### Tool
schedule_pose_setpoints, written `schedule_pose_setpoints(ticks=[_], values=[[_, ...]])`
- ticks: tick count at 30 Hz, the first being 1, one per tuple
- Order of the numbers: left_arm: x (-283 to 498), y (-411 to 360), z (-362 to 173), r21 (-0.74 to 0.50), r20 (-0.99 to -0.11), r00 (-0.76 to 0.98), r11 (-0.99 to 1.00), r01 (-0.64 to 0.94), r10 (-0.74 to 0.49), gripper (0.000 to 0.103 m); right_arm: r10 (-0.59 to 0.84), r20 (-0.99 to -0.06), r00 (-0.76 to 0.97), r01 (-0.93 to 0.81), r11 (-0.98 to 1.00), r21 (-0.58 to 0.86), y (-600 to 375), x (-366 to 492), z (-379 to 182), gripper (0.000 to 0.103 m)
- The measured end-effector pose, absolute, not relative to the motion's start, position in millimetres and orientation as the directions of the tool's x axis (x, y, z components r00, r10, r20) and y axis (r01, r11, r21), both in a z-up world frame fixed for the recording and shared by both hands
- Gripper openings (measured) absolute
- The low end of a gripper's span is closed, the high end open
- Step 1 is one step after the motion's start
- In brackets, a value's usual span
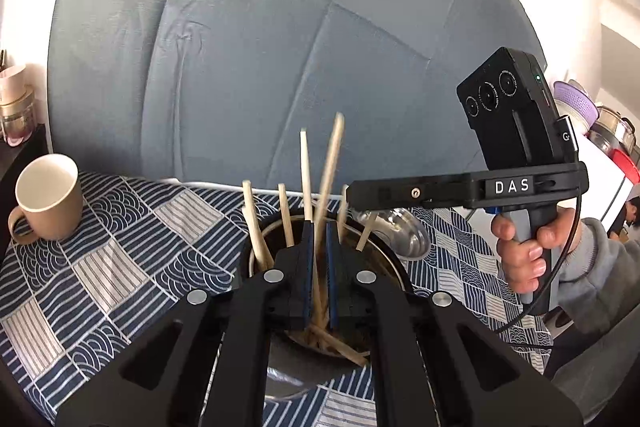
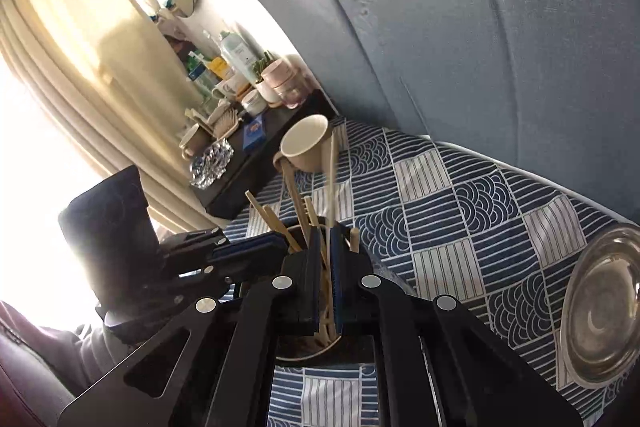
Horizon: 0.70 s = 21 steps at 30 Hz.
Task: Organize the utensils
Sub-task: 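Carry the sticks in both tools above the black holder and lower them in, then open both tools to release their sticks into the black holder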
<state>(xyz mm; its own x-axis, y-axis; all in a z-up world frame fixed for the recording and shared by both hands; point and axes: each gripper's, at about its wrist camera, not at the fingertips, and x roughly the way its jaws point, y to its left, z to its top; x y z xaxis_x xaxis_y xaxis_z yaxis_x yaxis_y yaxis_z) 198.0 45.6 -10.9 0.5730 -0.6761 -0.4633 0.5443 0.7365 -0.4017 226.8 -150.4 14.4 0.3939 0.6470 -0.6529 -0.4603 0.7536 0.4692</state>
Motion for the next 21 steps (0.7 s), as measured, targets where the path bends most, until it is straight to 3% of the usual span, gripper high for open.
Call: schedule_pose_setpoints(ticks=[13,15,16,21], values=[[176,60,1,-0.405,-0.485,0.587,0.762,0.506,-0.648,0.009,0.633,-0.643,0.431,-0.420,0.772,0.477,-172,205,31,0.009],[170,63,4,-0.391,-0.489,0.601,0.775,0.496,-0.631,0.014,0.619,-0.655,0.433,-0.408,0.783,0.470,-176,201,32,0.014],[167,65,6,-0.393,-0.492,0.602,0.777,0.492,-0.630,0.018,0.617,-0.660,0.428,-0.405,0.784,0.470,-178,198,31,0.023],[152,75,13,-0.403,-0.492,0.623,0.793,0.457,-0.608,0.042,0.595,-0.680,0.427,-0.382,0.801,0.461,-186,183,28,0.031]])
